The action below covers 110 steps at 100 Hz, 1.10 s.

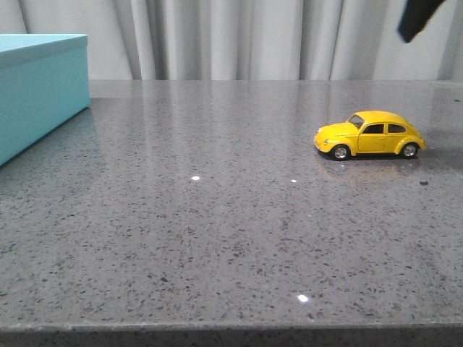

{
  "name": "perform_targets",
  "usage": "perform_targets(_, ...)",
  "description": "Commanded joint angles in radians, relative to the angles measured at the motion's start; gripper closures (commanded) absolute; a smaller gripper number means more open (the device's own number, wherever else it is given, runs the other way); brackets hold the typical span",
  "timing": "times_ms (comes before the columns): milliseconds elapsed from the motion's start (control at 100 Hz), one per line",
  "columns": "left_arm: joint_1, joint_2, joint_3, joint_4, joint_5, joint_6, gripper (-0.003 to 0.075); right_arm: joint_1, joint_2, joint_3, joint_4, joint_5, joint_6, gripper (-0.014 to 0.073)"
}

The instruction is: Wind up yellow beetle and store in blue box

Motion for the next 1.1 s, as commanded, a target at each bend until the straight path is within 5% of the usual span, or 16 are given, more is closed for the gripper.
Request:
perform_targets(0, -0.006, 0.010, -0.035, -0.006, -0.067, 0.000, 0.0277, 0.022, 0.035, -0.080, 0.004, -0.020, 0.021, 0.0041)
perform_targets(490, -0.006, 0.010, -0.035, -0.006, -0.062, 0.000, 0.0277, 0.045, 0.251, -0.204, -0.056, 0.087, 0.127, 0.0045)
perform_targets(1090, -0.006, 0.010, -0.035, -0.006, -0.062, 0.000, 0.0277, 0.045, 0.267, -0.204, -0.075, 0.098, 0.159, 0.0045)
